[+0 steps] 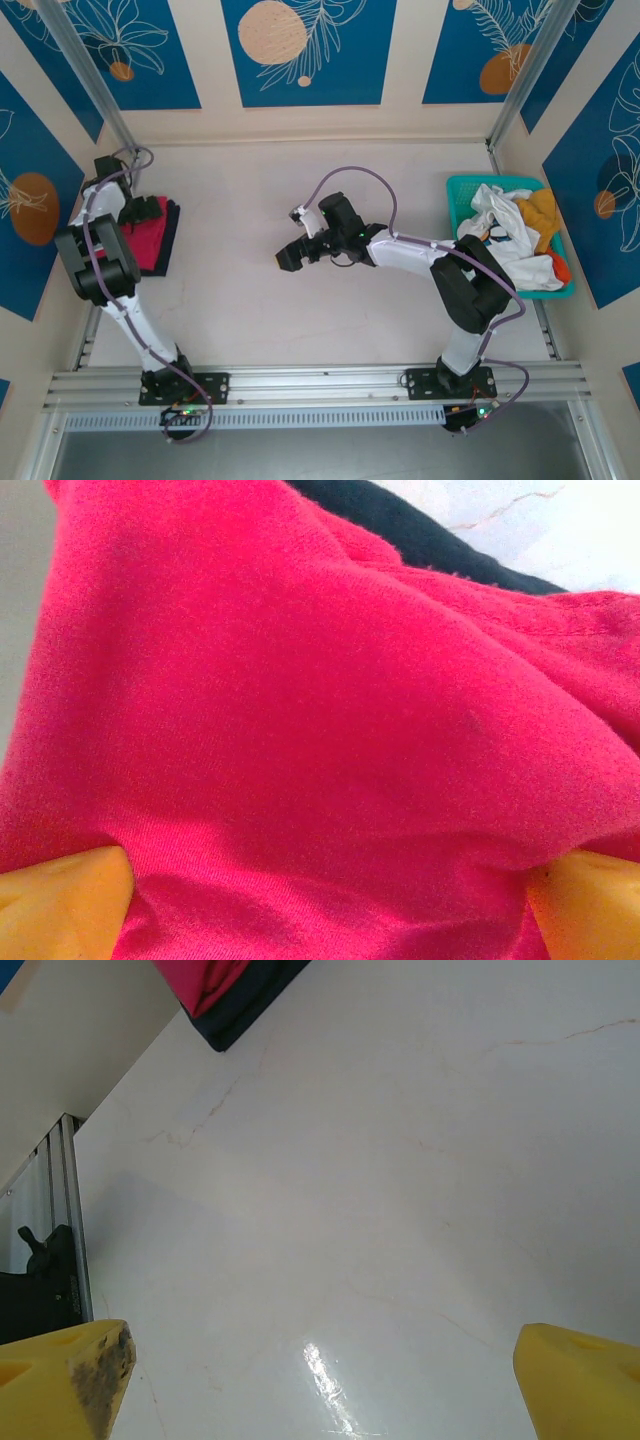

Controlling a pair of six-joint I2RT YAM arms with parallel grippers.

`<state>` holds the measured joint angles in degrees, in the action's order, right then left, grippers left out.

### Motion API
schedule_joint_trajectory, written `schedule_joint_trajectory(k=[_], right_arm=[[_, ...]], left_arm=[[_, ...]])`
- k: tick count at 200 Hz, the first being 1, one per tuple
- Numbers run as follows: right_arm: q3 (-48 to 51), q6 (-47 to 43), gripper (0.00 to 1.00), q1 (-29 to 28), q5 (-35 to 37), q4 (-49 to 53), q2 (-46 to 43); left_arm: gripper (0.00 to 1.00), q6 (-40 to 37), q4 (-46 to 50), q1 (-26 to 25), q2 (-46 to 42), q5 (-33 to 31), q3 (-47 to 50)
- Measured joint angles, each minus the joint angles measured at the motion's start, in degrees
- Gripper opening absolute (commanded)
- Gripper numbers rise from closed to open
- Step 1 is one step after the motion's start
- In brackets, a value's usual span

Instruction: Fold and stack the t-shirts

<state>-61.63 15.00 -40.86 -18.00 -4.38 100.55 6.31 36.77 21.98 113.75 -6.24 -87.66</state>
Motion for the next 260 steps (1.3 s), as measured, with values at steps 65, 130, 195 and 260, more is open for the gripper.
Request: schedule_joint_trajectory(k=[65,130,195,260], right_arm=[[0.00,0.02,0.97,-0.02,0.00,0.24,0.00],[0.04,-0.09,0.98,0.00,1.66,2.03,-1.25],[7.26,-0.70,0.98,3.48,11.13,1.55,-14.32],[22.51,-3.87,0.98,18.43,21.11,-2.03,-31.58]], left_arm=[[1.00,4.66,-3.65,2.69,0.61,7.39,2.08],[1.00,7.37,-7.52,3.41,-4.39,11.10,6.38],[1.00,9.25,-21.77,-1.49,-30.51,10.64,22.38],[1.00,4.28,-43.45,-15.93,-50.60,13.05,58.99]])
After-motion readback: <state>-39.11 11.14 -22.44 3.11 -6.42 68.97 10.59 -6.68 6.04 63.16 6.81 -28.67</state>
